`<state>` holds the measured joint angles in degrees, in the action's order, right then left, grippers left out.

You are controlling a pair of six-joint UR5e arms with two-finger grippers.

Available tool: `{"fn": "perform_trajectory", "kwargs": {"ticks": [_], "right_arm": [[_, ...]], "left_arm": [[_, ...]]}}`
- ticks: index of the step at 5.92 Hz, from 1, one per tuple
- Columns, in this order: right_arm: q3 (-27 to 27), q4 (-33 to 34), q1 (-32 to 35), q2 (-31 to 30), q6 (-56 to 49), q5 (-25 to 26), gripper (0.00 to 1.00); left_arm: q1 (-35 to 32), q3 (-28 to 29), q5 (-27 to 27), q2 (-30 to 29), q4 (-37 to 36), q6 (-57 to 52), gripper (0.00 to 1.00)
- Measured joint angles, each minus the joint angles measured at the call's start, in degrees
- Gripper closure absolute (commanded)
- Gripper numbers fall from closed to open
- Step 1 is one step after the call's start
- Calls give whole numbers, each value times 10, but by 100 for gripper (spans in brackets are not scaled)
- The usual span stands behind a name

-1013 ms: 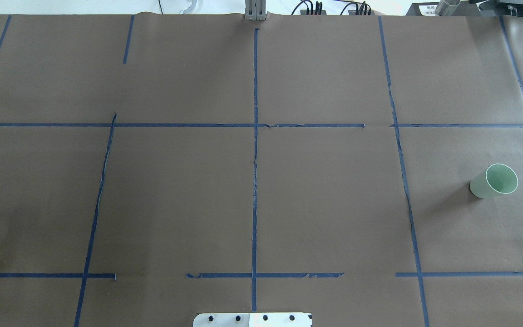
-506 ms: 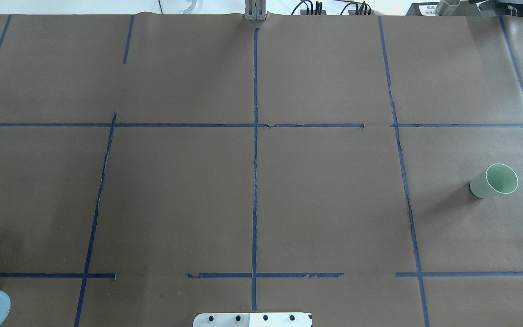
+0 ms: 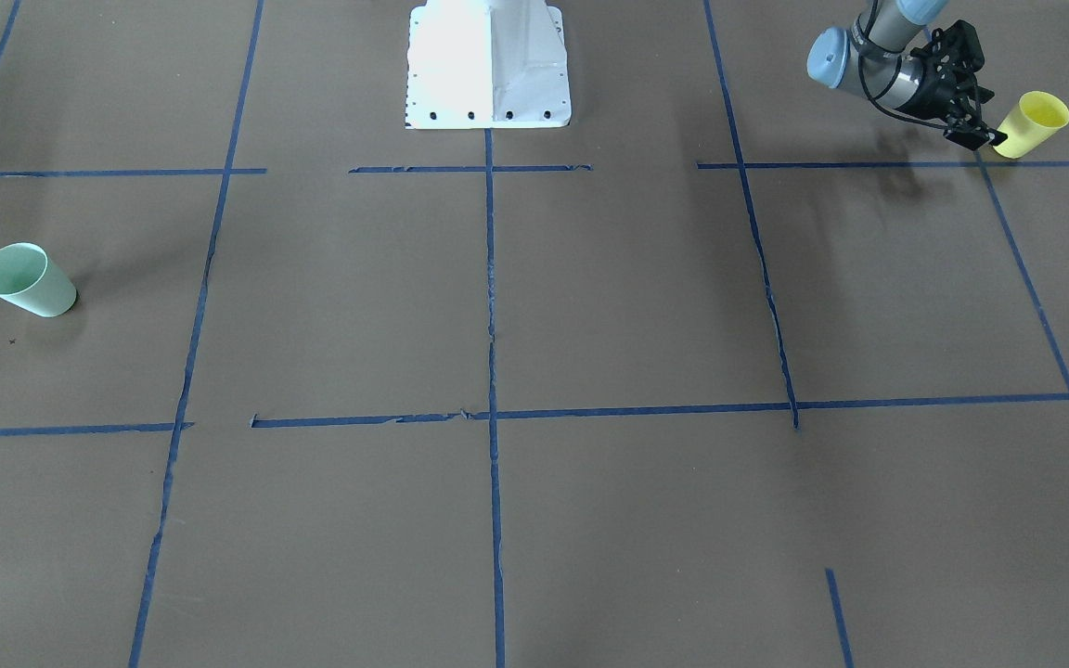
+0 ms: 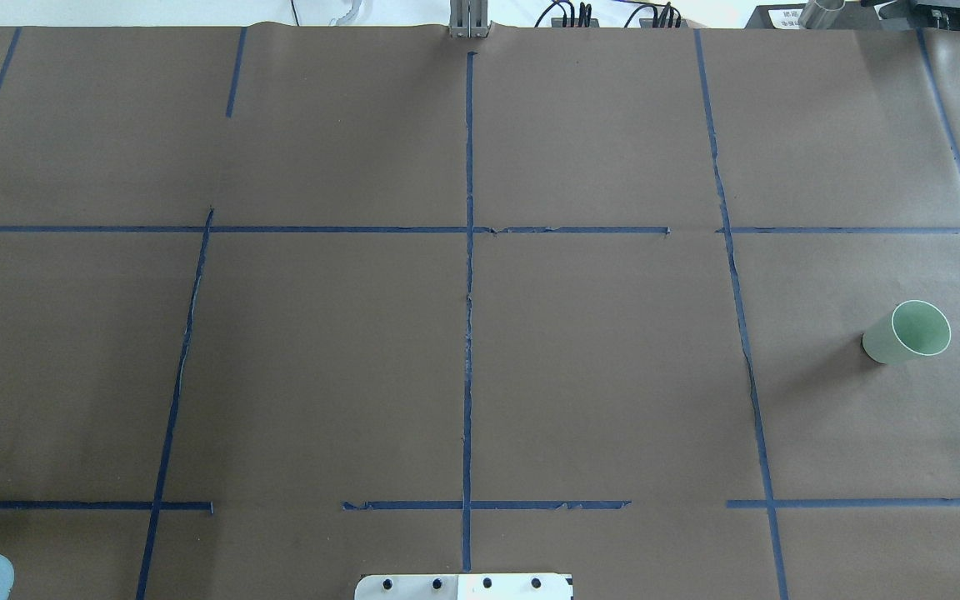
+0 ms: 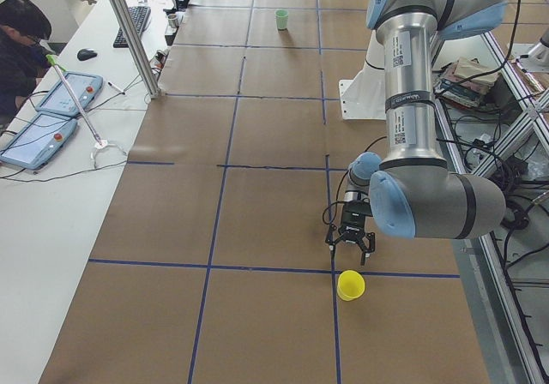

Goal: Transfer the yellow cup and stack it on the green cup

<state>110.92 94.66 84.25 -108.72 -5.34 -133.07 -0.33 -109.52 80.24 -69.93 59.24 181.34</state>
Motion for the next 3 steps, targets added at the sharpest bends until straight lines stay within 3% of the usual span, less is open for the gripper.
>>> {"fn": "perform_trajectory", "kwargs": {"ticks": [3], "right_arm": [[0, 0, 0, 2, 0, 2, 0]], "left_arm": [[2, 37, -2, 2, 13, -2, 0]]}}
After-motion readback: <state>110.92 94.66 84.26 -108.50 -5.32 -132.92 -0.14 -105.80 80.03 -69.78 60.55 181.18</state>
